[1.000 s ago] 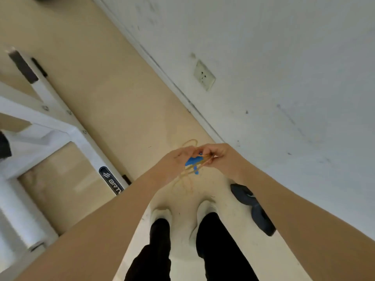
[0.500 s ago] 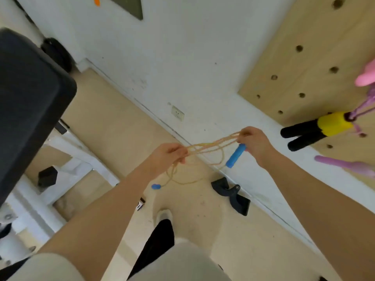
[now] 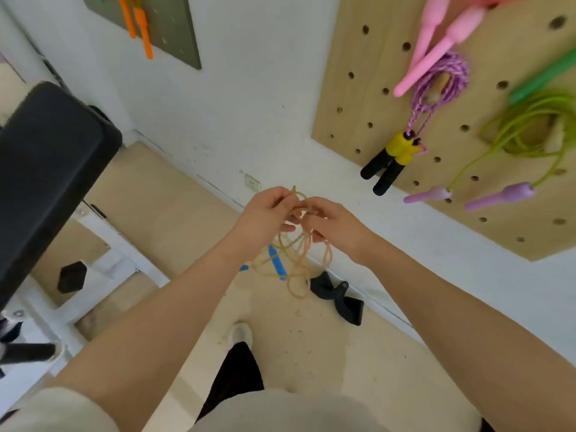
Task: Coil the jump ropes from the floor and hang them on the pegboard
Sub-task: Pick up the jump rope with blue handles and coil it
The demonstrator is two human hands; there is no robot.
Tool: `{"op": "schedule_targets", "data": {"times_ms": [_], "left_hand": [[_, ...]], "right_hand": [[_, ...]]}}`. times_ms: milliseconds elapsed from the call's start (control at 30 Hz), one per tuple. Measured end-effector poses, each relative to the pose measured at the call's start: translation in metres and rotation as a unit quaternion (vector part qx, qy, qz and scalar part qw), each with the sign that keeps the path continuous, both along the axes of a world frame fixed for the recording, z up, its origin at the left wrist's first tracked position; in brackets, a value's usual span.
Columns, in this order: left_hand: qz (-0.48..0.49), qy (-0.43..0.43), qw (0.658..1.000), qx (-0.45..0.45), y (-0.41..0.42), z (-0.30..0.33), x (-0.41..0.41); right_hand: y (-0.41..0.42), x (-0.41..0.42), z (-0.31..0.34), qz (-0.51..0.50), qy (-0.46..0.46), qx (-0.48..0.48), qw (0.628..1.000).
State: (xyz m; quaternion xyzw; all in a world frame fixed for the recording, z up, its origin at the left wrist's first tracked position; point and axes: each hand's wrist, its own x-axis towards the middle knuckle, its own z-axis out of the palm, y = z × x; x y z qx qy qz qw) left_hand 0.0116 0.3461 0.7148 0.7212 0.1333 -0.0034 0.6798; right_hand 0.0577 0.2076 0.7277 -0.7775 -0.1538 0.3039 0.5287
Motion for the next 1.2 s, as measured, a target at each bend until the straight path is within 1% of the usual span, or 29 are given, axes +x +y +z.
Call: {"op": "schedule_targets", "data": {"times_ms": [33,67,100,167,267,300,367,400,433,467,500,533,600,667,700,733,800,833,867,900,933,967,1033,1067,1100,1133,1167,1200], "left_hand": [[0.020,-0.015,0.999,0.029,-0.008,0.002,-0.006],[0.051,-0.026,0.998,0.035,-0.016,0.004,-0.011],[0.089,-0.029,0.996,0.013,-0.022,0.006,-0.016],[0.166,-0.026,0.984,-0.060,-0.031,0.010,-0.023],[0.233,-0.015,0.958,-0.167,-0.032,0.014,-0.031],[0.234,-0.009,0.948,-0.214,-0.030,0.016,-0.035],[0.196,0.001,0.920,-0.341,-0.023,0.023,-0.045],[0.160,0.001,0.901,-0.404,-0.020,0.030,-0.050],[0.120,-0.001,0.887,-0.445,-0.017,0.037,-0.055],[0.082,0.001,0.885,-0.458,-0.016,0.046,-0.059],[0.050,0.007,0.893,-0.446,-0.017,0.055,-0.062],[0.022,0.015,0.906,-0.422,-0.021,0.064,-0.064],[-0.030,0.028,0.927,-0.372,-0.035,0.079,-0.067],[-0.083,0.047,0.935,-0.341,-0.051,0.091,-0.071],[-0.104,0.058,0.935,-0.335,-0.058,0.095,-0.073],[-0.120,0.067,0.933,-0.332,-0.064,0.099,-0.075],[-0.155,0.078,0.932,-0.319,-0.066,0.105,-0.080],[-0.179,0.081,0.935,-0.296,-0.063,0.106,-0.083],[-0.208,0.085,0.938,-0.263,-0.058,0.108,-0.086],[-0.240,0.092,0.938,-0.231,-0.052,0.110,-0.090],[-0.267,0.102,0.935,-0.208,-0.044,0.112,-0.094],[-0.284,0.114,0.932,-0.194,-0.035,0.114,-0.099],[-0.298,0.122,0.932,-0.167,-0.017,0.114,-0.109],[-0.299,0.119,0.937,-0.137,-0.008,0.110,-0.114],[-0.296,0.118,0.944,-0.092,-0.001,0.105,-0.118],[-0.285,0.116,0.951,-0.028,0.007,0.097,-0.121],[-0.264,0.111,0.957,0.047,0.013,0.087,-0.122],[-0.232,0.103,0.960,0.114,0.020,0.075,-0.122]], "right_hand": [[-0.011,-0.004,0.002,-0.016,-0.014,-0.002,1.000],[-0.021,-0.010,0.005,-0.028,-0.034,-0.010,0.999],[-0.032,-0.015,0.008,-0.048,-0.052,-0.010,0.997],[-0.057,-0.026,0.012,-0.104,-0.074,-0.006,0.992],[-0.097,-0.035,0.011,-0.152,-0.100,-0.063,0.981],[-0.109,-0.037,0.010,-0.150,-0.096,-0.093,0.980],[-0.134,-0.038,0.001,-0.118,-0.097,-0.209,0.966],[-0.147,-0.040,-0.006,-0.098,-0.095,-0.287,0.948],[-0.160,-0.041,-0.016,-0.075,-0.100,-0.365,0.923],[-0.172,-0.043,-0.025,-0.066,-0.096,-0.421,0.900],[-0.180,-0.046,-0.033,-0.058,-0.074,-0.450,0.888],[-0.182,-0.050,-0.036,-0.056,-0.061,-0.448,0.890],[-0.166,-0.060,-0.025,-0.051,-0.077,-0.414,0.906],[-0.136,-0.069,-0.003,-0.052,-0.114,-0.349,0.929],[-0.119,-0.077,0.012,-0.051,-0.127,-0.307,0.942],[-0.102,-0.084,0.024,-0.061,-0.114,-0.246,0.961],[-0.075,-0.103,0.048,-0.076,-0.037,-0.070,0.994],[-0.066,-0.111,0.055,-0.078,-0.018,0.022,0.997],[-0.059,-0.116,0.059,-0.070,-0.023,0.080,0.994],[-0.053,-0.121,0.062,-0.055,-0.035,0.105,0.992],[-0.049,-0.123,0.062,-0.041,-0.046,0.109,0.992],[-0.046,-0.126,0.061,-0.039,-0.055,0.093,0.993],[-0.041,-0.130,0.059,-0.076,-0.084,0.035,0.993],[-0.040,-0.130,0.055,-0.104,-0.095,0.011,0.990],[-0.038,-0.129,0.053,-0.140,-0.089,0.010,0.986],[-0.038,-0.128,0.051,-0.189,-0.062,0.029,0.979],[-0.037,-0.126,0.049,-0.246,-0.028,0.061,0.967],[-0.039,-0.124,0.048,-0.297,-0.020,0.069,0.952]]}}
